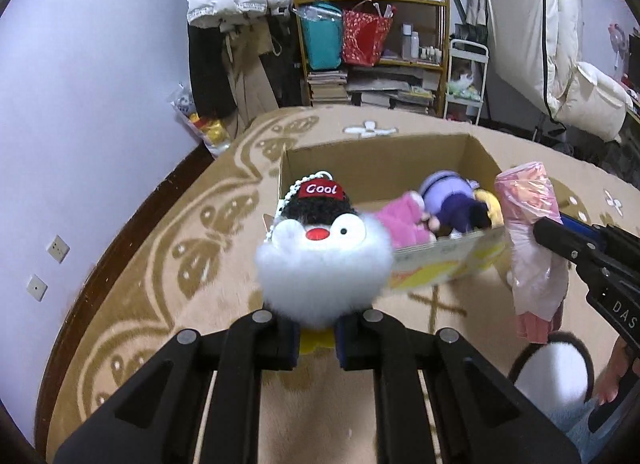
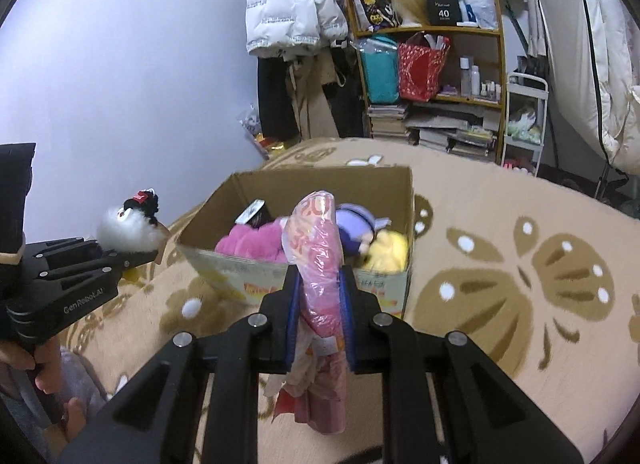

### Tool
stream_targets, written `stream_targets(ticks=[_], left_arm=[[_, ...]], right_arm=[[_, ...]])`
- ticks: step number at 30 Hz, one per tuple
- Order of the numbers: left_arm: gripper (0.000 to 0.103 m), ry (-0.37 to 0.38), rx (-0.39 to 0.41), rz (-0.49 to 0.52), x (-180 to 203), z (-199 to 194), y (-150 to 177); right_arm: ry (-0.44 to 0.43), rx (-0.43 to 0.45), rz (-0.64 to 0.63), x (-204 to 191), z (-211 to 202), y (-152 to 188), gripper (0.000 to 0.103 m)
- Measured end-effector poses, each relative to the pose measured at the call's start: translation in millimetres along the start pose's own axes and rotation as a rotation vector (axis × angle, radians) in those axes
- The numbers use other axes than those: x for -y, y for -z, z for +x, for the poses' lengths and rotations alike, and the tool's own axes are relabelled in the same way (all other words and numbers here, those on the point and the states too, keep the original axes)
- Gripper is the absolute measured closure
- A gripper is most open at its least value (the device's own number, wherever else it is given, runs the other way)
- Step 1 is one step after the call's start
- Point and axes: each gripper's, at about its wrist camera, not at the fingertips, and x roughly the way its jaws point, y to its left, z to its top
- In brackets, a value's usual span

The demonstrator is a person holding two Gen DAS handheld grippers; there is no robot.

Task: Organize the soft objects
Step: 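Lift the pink packet and penguin over the box and release them inside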

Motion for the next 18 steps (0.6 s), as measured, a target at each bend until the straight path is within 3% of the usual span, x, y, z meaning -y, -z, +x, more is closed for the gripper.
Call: stream_targets(ticks=[18], left_arm=[[0.090, -0.045, 0.061, 0.025, 0.8, 30.3, -61.2]], right_arm=[[-0.012, 0.016, -0.029, 3.6, 39.6, -56.3, 0.084]])
